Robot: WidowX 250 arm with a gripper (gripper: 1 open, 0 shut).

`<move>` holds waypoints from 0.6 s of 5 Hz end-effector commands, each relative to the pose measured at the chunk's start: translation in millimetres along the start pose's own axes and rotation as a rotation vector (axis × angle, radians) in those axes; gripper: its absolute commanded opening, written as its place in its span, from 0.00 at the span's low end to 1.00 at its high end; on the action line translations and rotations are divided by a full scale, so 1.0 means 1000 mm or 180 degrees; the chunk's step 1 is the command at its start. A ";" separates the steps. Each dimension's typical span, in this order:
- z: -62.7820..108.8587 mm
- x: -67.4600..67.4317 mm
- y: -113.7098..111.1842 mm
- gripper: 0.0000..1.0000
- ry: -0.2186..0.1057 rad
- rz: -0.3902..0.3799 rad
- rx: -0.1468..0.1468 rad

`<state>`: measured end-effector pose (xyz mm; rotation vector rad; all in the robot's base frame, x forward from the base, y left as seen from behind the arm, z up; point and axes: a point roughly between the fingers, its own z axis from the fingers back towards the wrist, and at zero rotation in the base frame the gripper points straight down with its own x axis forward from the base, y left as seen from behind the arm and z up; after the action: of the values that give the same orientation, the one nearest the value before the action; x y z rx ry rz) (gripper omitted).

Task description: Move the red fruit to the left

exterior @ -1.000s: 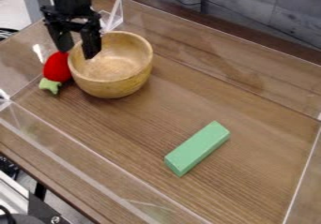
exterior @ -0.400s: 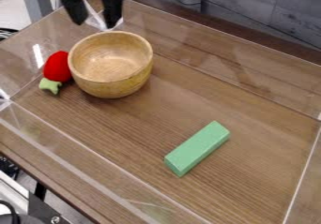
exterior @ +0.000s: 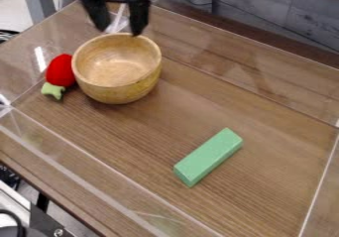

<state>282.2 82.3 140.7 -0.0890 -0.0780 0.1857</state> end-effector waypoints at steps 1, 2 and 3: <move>0.012 0.004 -0.032 1.00 -0.0116 -0.0092 0.0032; 0.003 0.004 -0.047 0.00 -0.0062 -0.0061 0.0052; -0.001 -0.005 -0.045 0.00 -0.0046 0.0104 0.0102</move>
<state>282.0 37.1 126.3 -0.0641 -0.0244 0.2213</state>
